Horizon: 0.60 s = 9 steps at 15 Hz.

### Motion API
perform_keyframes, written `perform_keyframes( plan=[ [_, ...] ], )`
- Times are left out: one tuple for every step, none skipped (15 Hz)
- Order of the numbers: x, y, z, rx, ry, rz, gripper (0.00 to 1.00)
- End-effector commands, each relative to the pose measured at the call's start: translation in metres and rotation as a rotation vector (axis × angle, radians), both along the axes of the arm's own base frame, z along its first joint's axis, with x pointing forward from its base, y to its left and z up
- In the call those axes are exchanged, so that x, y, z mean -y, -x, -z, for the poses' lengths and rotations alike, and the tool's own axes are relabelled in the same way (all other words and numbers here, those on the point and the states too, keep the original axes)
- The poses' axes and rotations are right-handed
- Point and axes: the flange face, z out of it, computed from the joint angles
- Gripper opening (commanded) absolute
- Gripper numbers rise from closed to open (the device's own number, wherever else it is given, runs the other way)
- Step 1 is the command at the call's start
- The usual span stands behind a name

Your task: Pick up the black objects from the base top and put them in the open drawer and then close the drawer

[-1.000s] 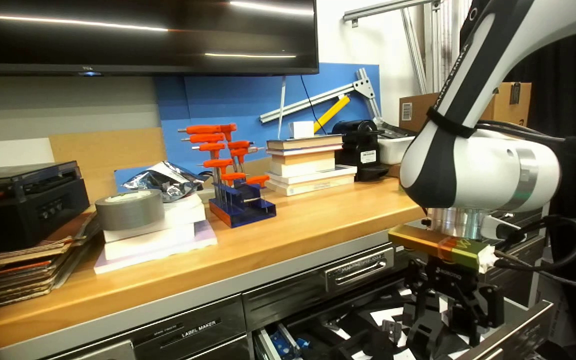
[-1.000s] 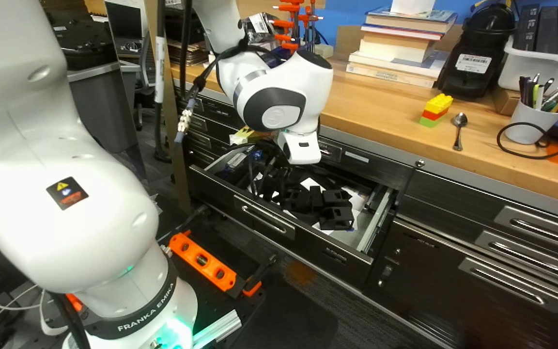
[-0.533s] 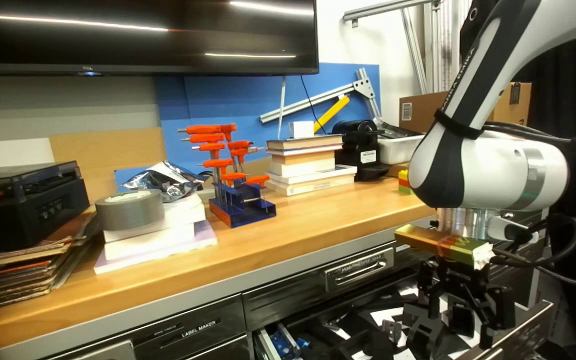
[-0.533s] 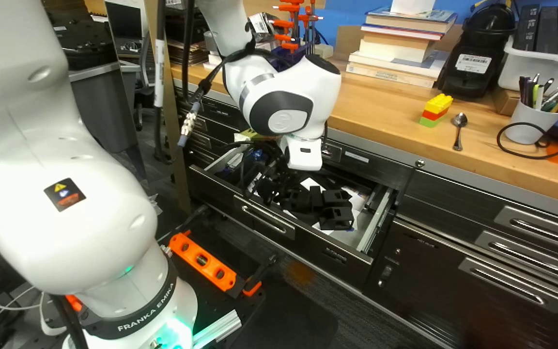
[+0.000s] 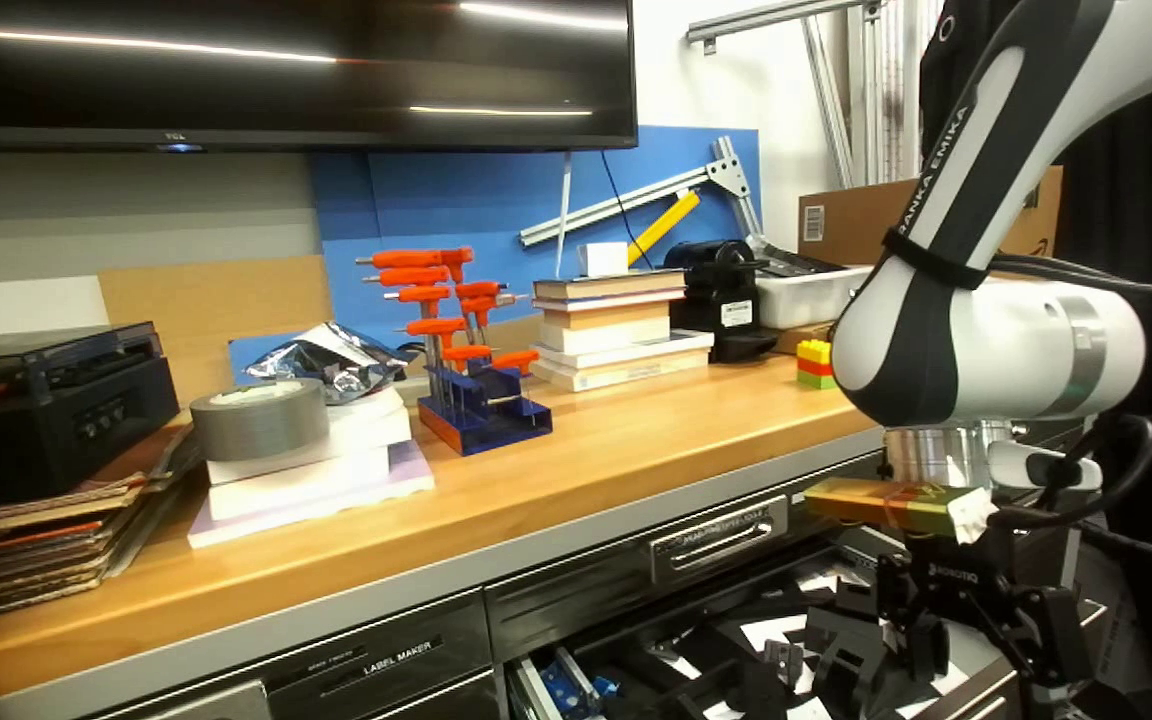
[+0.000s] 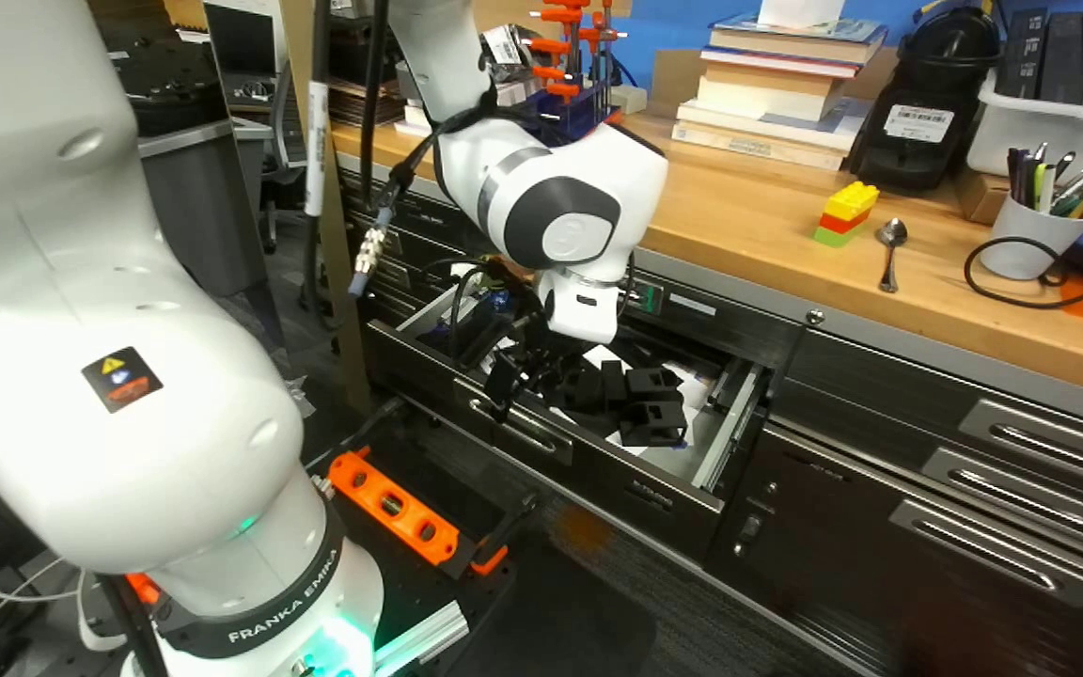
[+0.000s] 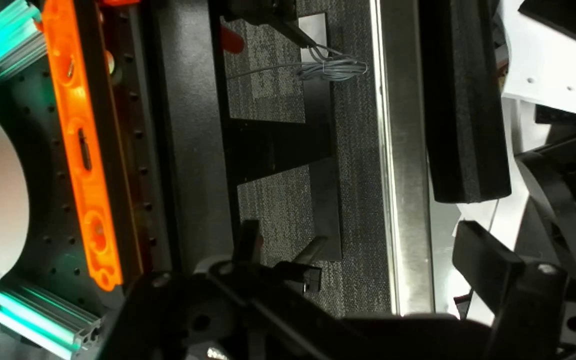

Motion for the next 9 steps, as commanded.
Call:
perform_keyframes(
  plan=[
    [0.002,-0.018,0.009,0.004,-0.014,-0.044,1.0],
    [0.002,-0.023,0.014,0.012,-0.019,-0.056,1.0],
    [0.004,-0.028,0.02,0.017,-0.026,-0.07,1.0],
    [0.005,-0.033,0.026,0.021,-0.035,-0.081,1.0],
    [0.007,-0.036,0.031,0.019,-0.043,-0.088,1.0],
    [0.009,-0.038,0.036,0.019,-0.051,-0.092,1.0],
    [0.011,-0.04,0.04,0.021,-0.058,-0.095,1.0],
    [0.013,-0.041,0.042,0.026,-0.061,-0.098,1.0],
    [0.014,-0.043,0.046,0.03,-0.063,-0.1,1.0]
  ],
)
